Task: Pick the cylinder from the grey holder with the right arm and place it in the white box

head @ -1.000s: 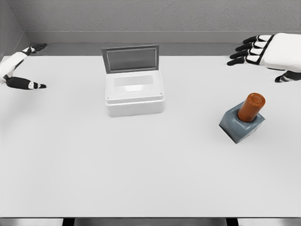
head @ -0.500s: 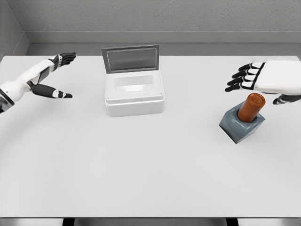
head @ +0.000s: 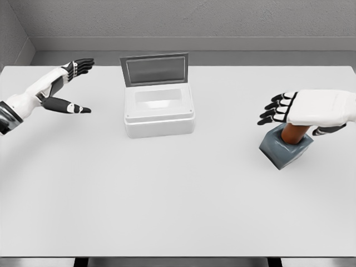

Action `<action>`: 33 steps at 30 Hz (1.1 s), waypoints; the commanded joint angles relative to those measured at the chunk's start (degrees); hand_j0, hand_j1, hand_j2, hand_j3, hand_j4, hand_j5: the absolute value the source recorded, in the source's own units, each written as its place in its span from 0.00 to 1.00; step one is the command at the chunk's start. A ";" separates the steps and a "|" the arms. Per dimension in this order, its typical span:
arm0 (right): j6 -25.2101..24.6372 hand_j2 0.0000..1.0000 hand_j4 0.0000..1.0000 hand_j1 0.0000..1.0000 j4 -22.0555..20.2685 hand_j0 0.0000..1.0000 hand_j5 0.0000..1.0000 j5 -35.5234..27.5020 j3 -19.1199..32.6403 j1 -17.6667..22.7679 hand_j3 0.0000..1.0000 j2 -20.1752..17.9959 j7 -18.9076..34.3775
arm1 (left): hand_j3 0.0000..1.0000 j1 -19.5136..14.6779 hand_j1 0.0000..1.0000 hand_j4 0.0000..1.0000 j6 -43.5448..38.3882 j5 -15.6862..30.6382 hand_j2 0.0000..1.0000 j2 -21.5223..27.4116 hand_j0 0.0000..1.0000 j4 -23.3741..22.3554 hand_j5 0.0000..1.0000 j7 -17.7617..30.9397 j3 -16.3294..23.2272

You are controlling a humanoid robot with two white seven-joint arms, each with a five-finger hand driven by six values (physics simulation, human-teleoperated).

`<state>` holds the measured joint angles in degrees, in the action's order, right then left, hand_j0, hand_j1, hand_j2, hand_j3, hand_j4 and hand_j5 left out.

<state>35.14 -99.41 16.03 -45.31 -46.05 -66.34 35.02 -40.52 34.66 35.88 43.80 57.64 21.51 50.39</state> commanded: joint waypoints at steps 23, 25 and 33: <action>-0.14 1.00 1.00 1.00 5.28 1.00 1.00 2.25 -0.31 -0.09 1.00 2.00 -0.02 | 1.00 -0.88 1.00 1.00 -4.16 -5.91 1.00 -0.29 1.00 1.16 1.00 -0.15 1.38; -0.14 1.00 1.00 1.00 5.28 1.00 1.00 2.25 -0.31 -0.09 1.00 2.00 -0.02 | 1.00 -0.88 1.00 1.00 -4.25 -5.91 1.00 -0.38 1.00 1.16 1.00 -0.15 1.38; -0.14 1.00 1.00 1.00 5.28 1.00 1.00 2.96 -0.75 0.00 1.00 3.05 -0.02 | 1.00 -0.88 1.00 1.00 -4.25 -5.91 1.00 -0.64 1.00 1.25 1.00 -0.06 1.47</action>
<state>35.14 -94.11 19.07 -45.94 -46.05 -63.60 35.02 -41.40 30.48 29.61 43.13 58.84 21.43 51.93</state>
